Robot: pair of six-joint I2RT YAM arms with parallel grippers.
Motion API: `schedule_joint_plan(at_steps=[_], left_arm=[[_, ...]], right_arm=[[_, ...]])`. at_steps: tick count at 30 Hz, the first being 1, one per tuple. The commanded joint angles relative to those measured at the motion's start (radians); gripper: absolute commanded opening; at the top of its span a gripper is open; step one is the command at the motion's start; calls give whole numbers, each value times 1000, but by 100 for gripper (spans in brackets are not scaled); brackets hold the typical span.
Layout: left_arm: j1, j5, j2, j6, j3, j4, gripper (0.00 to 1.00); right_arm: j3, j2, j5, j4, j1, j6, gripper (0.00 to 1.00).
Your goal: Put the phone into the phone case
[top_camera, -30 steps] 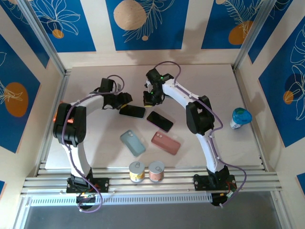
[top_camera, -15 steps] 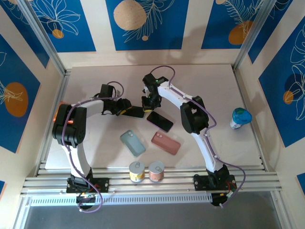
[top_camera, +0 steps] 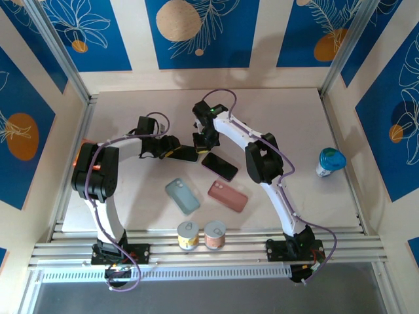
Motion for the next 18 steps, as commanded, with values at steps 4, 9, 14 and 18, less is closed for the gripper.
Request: schedule_joint_plan(at_steps=[4,9,14,18], left_arm=[[6,-12,16,-4,-24,-5,51],[7,-15,16,0,-22,-8,51],[8,-15,18,0,-18,-7,51],[8,-12,16,-2,-15,-9,51]], right_arm=[[-17,-7,-50,25,-15,25,0],[34,-63,-57,29,-38,29,0],[122,-12,-56,-22,-45,16,0],[124,5,-71,-15,-45,18,0]])
